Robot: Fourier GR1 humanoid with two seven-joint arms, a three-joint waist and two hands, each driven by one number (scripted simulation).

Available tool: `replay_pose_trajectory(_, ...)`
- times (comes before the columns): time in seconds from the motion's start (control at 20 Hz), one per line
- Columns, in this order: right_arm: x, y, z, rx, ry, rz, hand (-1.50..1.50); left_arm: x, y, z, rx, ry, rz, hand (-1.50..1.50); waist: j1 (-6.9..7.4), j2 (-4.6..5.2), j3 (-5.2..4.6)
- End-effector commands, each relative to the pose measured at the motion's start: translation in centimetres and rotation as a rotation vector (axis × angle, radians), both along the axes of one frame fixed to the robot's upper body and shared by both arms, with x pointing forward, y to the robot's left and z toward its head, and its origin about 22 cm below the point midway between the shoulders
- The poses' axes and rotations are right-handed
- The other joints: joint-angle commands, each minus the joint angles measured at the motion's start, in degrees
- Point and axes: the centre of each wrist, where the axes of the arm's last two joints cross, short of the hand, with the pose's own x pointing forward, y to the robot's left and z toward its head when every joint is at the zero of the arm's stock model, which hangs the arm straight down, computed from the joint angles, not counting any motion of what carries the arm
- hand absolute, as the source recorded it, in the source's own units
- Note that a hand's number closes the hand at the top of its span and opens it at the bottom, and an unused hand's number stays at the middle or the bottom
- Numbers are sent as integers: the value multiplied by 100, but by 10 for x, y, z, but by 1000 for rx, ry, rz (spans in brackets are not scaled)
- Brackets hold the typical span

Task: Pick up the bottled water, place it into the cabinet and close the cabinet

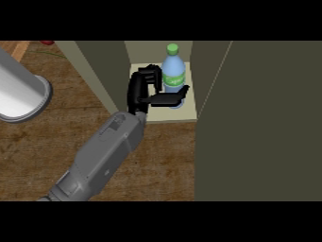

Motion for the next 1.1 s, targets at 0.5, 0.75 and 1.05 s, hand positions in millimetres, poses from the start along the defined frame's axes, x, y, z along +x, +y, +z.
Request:
replay_pose_trajectory(0.5,2,-9,8,35,-46,48,-150,36,28,-9,273,84,216,150,-193,108,-3)
replay_pose_trajectory(0.75,6,-14,1,47,-48,49,-150,55,53,16,198,63,277,150,-238,157,-5)
replay_pose_trajectory(1.05,3,-10,5,42,-70,66,-150,52,52,6,387,-13,310,-150,-300,138,-4)
